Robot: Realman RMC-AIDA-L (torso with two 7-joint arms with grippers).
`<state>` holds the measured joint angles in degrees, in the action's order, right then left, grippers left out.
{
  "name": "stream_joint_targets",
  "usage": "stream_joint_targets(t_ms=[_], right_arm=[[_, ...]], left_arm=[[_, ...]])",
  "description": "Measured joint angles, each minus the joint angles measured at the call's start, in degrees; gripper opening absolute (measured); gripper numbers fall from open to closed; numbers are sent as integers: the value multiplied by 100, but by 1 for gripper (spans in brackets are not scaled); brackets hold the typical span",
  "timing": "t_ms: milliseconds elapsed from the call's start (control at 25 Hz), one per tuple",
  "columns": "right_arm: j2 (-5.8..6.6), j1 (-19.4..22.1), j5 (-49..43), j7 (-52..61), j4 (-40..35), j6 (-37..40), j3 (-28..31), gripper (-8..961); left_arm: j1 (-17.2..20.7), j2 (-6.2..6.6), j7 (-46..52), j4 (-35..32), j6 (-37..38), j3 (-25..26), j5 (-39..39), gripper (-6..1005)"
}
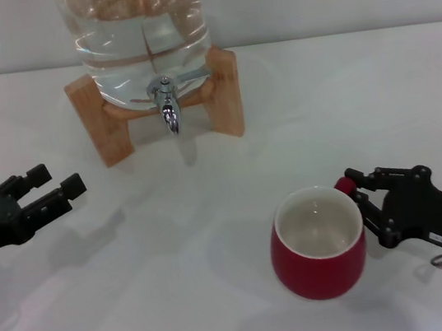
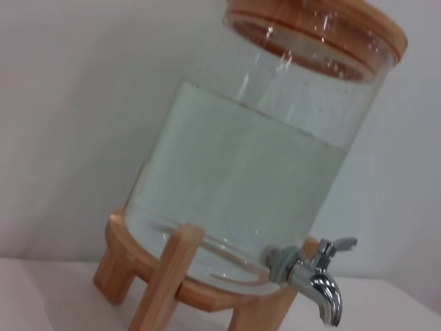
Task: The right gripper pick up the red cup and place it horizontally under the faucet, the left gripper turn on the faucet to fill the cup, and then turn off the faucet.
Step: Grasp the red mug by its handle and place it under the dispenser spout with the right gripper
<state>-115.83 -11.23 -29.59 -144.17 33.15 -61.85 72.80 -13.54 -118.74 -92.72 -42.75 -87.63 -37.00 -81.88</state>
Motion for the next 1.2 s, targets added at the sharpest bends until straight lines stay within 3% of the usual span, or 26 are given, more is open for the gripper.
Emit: stream_joint_targets(t_ms=[240, 560, 880, 1200], right_arm=[[15, -283, 370, 43, 234, 615, -502, 171], [22, -618, 482, 125, 252, 748, -561, 171], [4, -889, 528, 187, 395, 1447, -606, 170], [-1, -1372, 1014, 247, 405, 2094, -1015, 169]], left_arm=[[30, -11, 68, 0, 95, -1, 267, 887], [51, -16, 105, -4, 213, -1, 408, 887], [47, -19, 114, -1, 213, -13, 438, 887], [56, -17, 122, 4, 230, -2, 439, 887]])
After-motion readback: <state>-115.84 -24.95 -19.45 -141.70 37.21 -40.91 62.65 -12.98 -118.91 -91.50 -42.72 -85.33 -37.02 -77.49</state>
